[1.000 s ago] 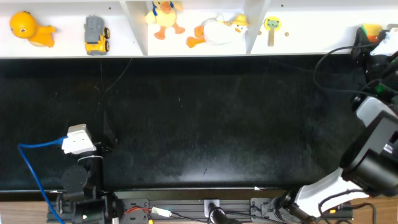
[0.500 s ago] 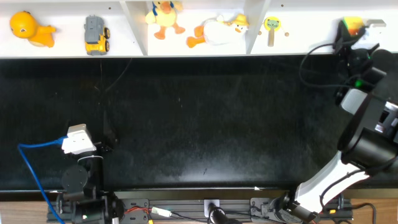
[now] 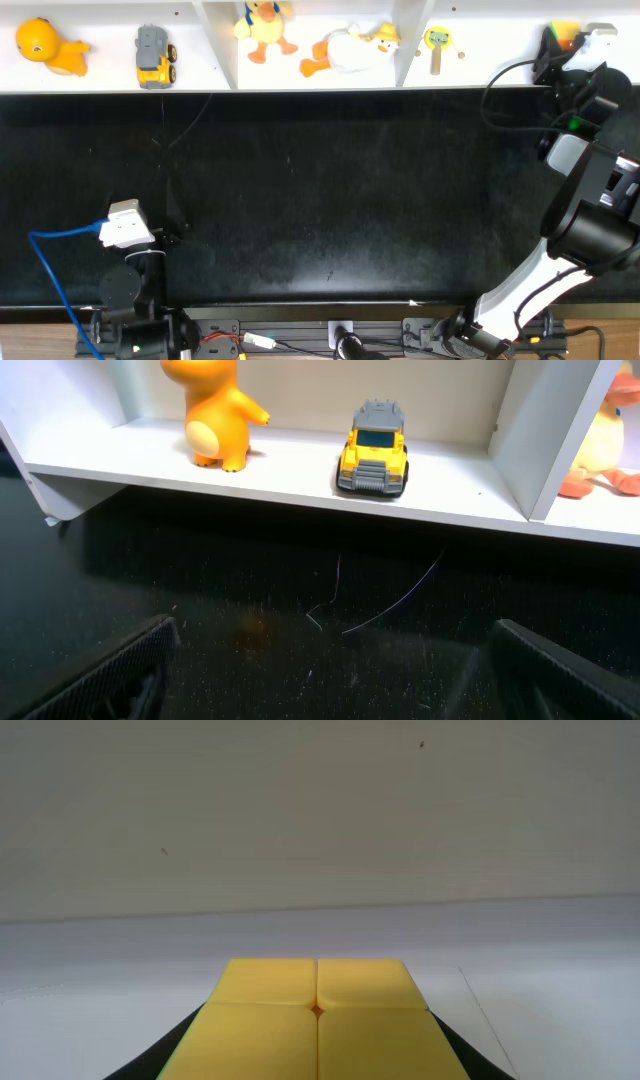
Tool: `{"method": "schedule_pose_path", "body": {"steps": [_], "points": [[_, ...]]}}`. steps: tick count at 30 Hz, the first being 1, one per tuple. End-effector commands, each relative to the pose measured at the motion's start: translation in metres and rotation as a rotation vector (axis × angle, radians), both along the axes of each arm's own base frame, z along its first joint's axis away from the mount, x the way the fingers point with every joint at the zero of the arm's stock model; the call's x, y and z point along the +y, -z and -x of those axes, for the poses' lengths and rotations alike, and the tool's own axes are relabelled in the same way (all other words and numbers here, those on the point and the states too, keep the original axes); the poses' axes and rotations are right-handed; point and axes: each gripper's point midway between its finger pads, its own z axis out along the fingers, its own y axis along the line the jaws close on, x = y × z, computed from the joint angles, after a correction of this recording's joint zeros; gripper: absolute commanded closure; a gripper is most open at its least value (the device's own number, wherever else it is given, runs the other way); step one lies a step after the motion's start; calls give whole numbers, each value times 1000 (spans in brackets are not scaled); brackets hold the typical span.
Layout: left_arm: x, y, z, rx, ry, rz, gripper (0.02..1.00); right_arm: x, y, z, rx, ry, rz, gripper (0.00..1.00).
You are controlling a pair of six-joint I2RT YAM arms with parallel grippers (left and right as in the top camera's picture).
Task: Store Toys
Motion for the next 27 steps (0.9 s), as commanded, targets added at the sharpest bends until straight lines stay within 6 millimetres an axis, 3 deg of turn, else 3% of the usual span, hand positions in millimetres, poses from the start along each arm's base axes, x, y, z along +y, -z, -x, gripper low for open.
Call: {"method": "schedule_pose_path", "body": {"steps": [1,5,6,7,8,15,20,23,27], "points": [[0,0,0,-1,0,-23,20,-6,-4,-4,-12,13,-11,601],[0,0,0,-1,0,-23,20,-3,-4,-4,-10,-4,-16,426],[0,0,0,-1,0,-23,20,-3,-4,-4,-10,-4,-16,323],[0,0,0,-1,0,-23,20,-3,-4,-4,-10,-4,-16,126],[0,0,0,-1,0,-23,20,-3,-4,-4,-10,-4,-16,7],[0,0,0,-1,0,-23,20,-3,3,0,48,16,-153,3],[0,0,0,-1,0,-23,20,-12,16,20,230,134,-232,5],[0,0,0,-1,0,-23,20,-14,4,37,297,189,-213,5],[0,0,0,-1,0,-23,20,-2,-24,62,360,185,-205,7]]}}
